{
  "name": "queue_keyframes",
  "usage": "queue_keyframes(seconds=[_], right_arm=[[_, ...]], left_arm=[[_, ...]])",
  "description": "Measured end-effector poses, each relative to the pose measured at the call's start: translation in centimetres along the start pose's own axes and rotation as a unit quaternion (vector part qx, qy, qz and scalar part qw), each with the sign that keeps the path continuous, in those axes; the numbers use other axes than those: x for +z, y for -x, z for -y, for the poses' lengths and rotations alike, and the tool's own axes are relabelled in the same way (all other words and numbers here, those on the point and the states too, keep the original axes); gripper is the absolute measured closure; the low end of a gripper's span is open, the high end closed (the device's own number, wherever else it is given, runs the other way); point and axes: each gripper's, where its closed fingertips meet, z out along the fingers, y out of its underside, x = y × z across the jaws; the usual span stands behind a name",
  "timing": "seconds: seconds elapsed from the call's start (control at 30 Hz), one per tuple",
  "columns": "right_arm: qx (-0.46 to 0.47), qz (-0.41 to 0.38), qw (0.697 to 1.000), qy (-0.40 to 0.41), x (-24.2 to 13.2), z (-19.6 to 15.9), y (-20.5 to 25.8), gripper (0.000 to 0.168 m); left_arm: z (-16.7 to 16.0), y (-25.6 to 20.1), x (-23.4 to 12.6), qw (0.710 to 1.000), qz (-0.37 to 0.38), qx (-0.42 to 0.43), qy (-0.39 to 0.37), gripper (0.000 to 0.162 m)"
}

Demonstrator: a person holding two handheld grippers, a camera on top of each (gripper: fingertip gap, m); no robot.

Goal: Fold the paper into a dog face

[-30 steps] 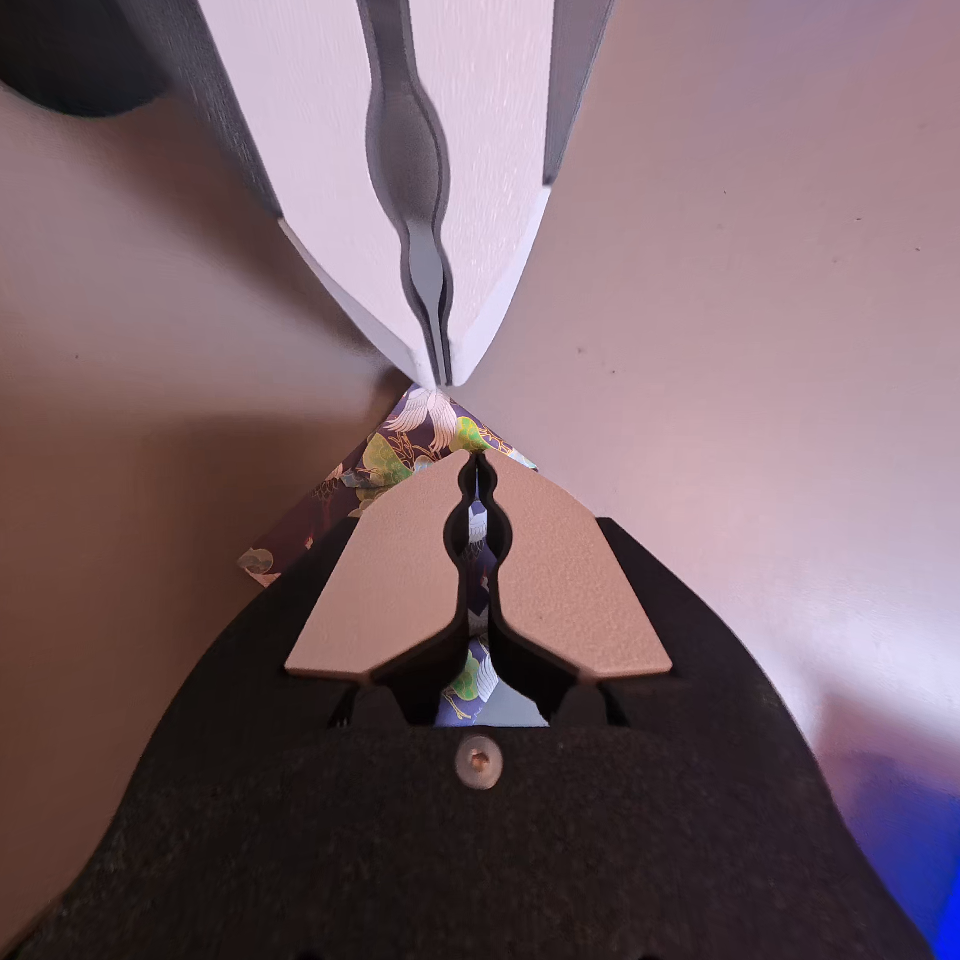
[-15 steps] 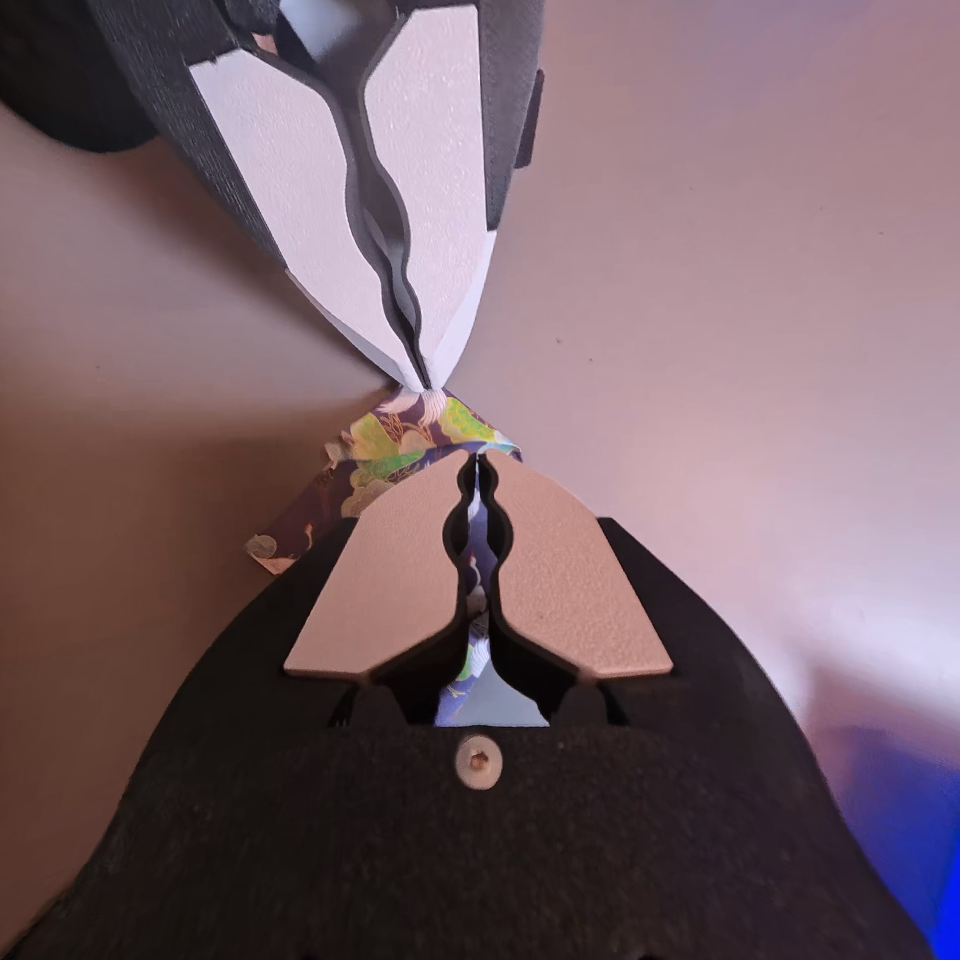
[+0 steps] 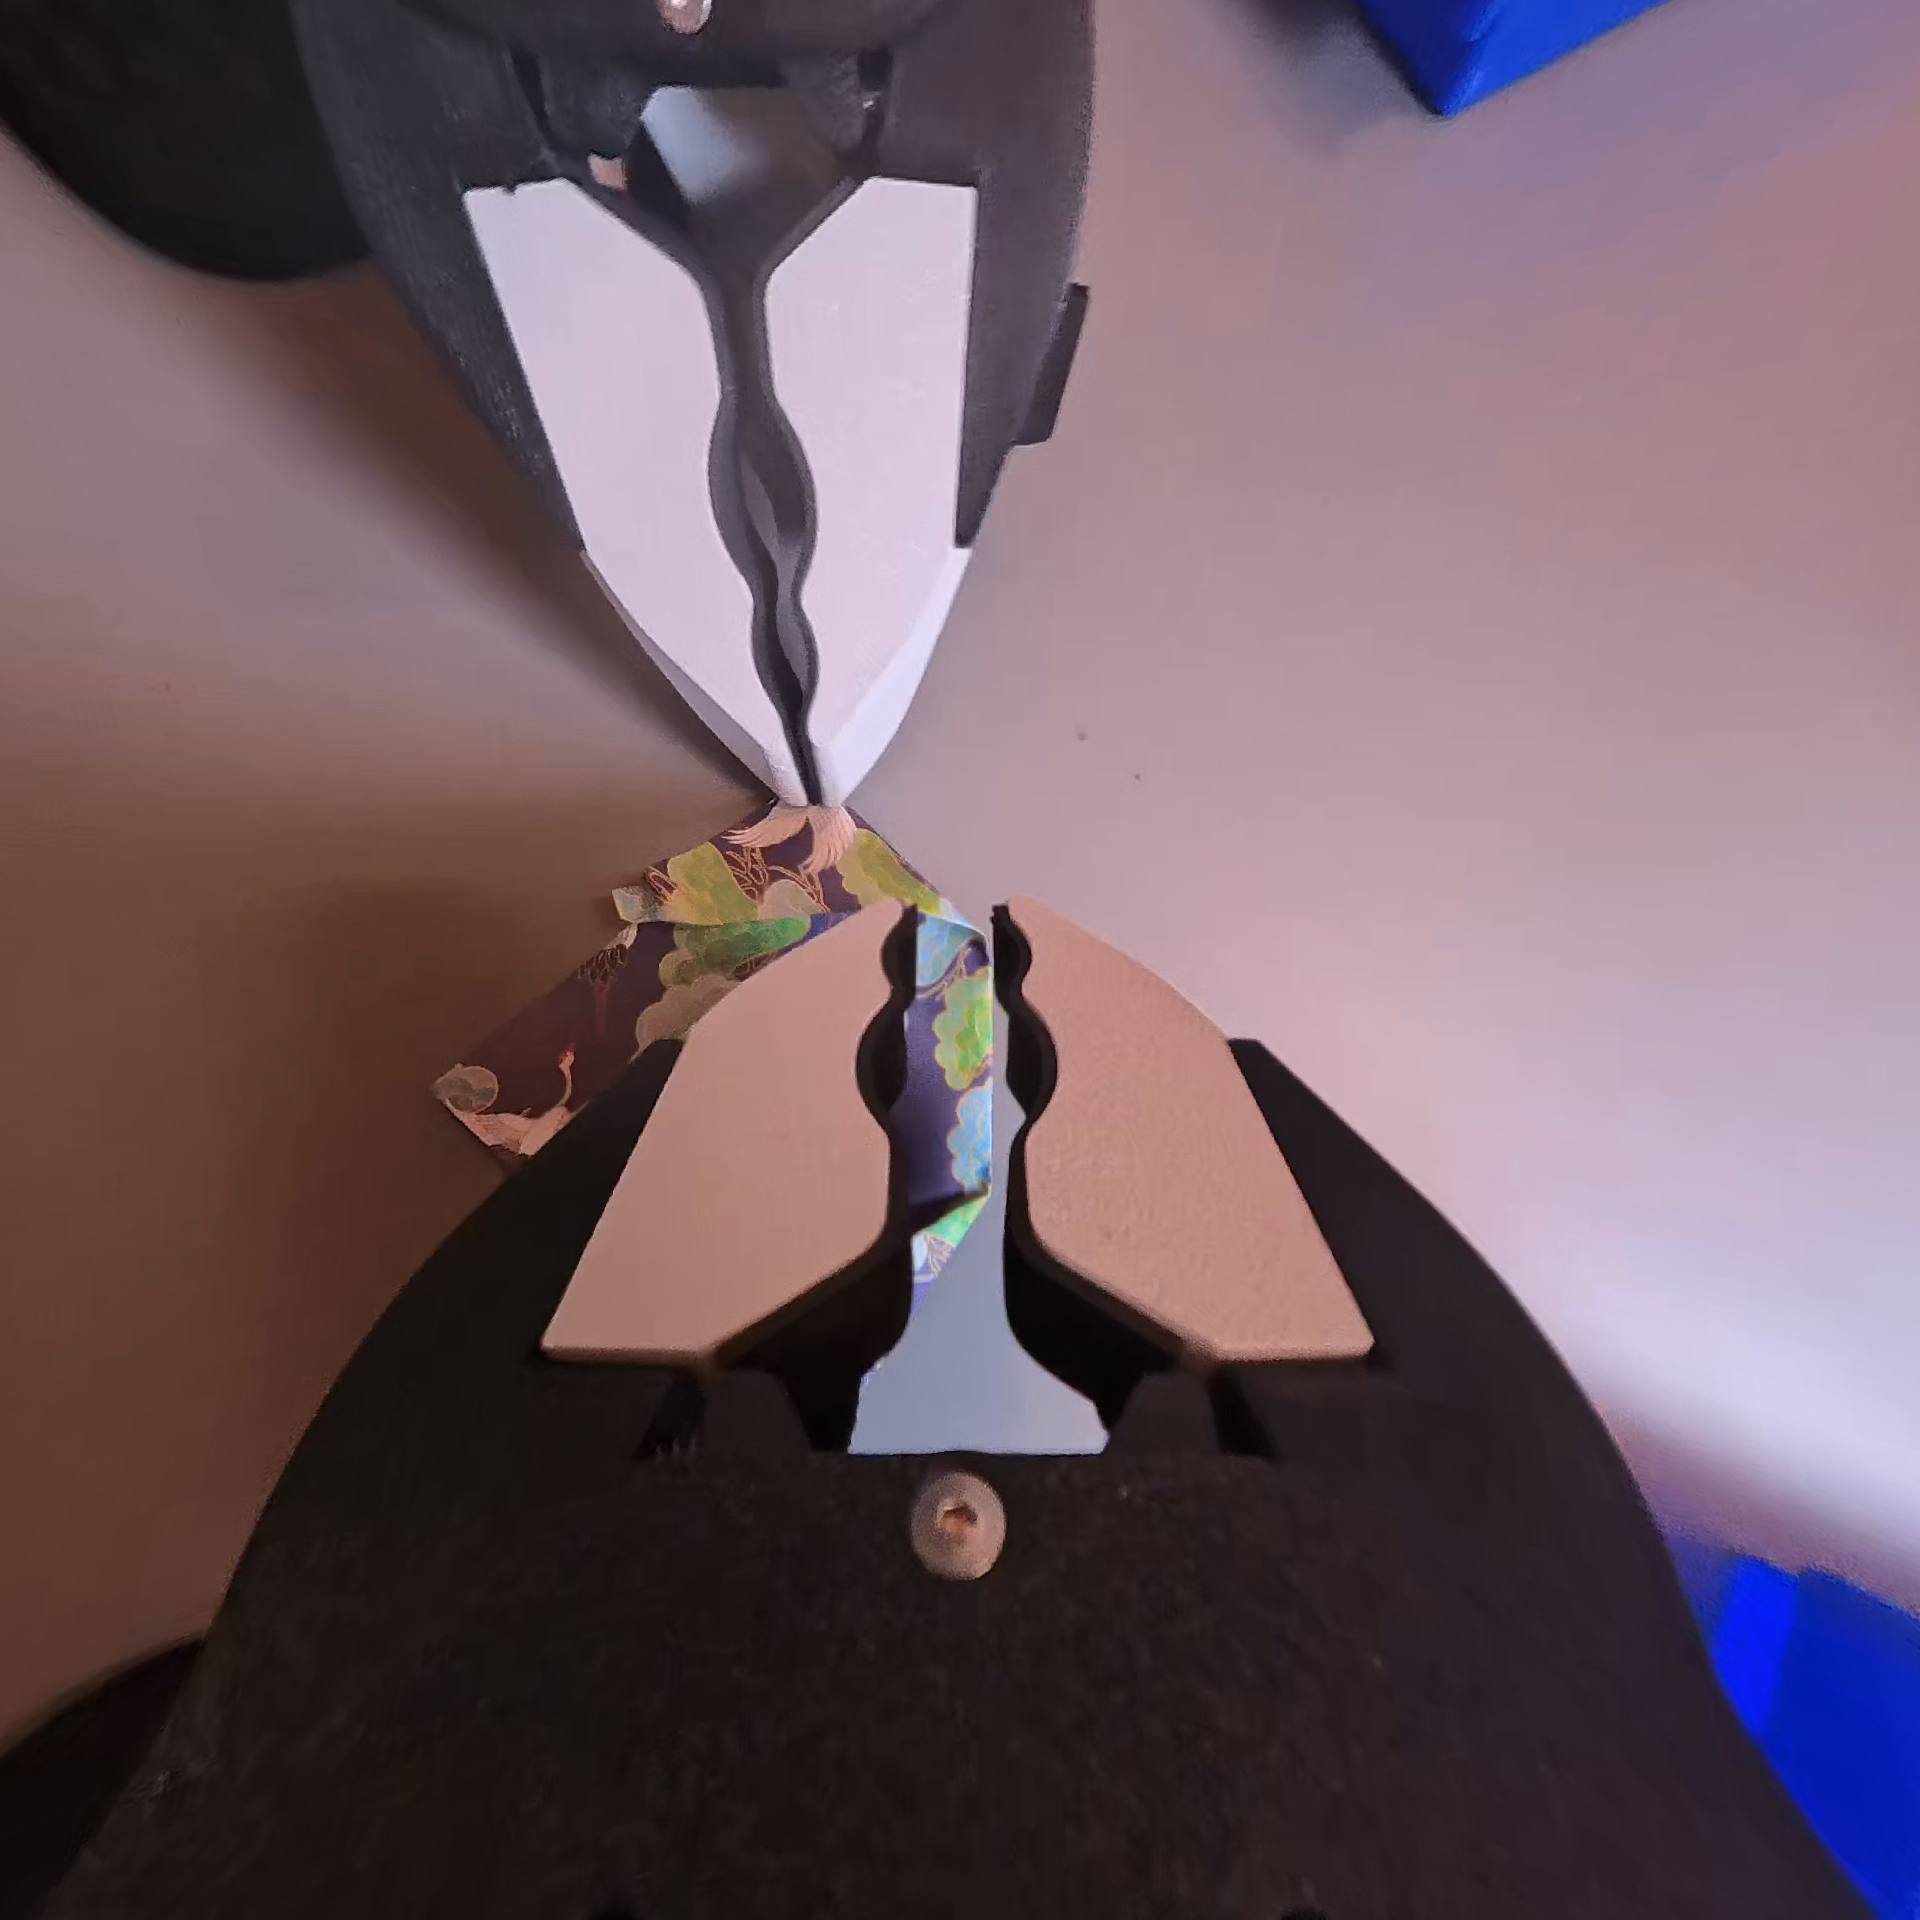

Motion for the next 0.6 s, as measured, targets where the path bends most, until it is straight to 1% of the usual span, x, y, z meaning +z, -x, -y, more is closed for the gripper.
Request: queue_keyframes(seconds=[0.13, 0.27, 0.4, 0.5, 0.6], right_arm=[[-0.059, 0.011, 0.998, 0.023, 0.8, -0.4, 1.0, 0.148], [-0.096, 0.013, 0.995, 0.032, 1.3, -0.6, 1.7, 0.148], [-0.101, 0.015, 0.994, 0.034, 1.4, -0.6, 1.9, 0.151], [-0.095, 0.017, 0.995, 0.034, 1.4, -0.6, 1.9, 0.151], [-0.090, 0.017, 0.995, 0.034, 1.5, -0.6, 1.9, 0.151]], left_arm=[[-0.1, -0.1, 0.0, 1.000, -0.001, 0.006, 0.002, 0.162], [-0.1, -0.1, 0.0, 1.000, -0.002, 0.007, 0.001, 0.162], [0.0, 0.0, -0.1, 1.000, 0.005, 0.008, 0.001, 0.161], [0.7, -0.2, -0.4, 1.000, 0.004, 0.011, -0.013, 0.156], [1.7, -2.0, -0.5, 0.998, -0.021, 0.055, -0.027, 0.150]])
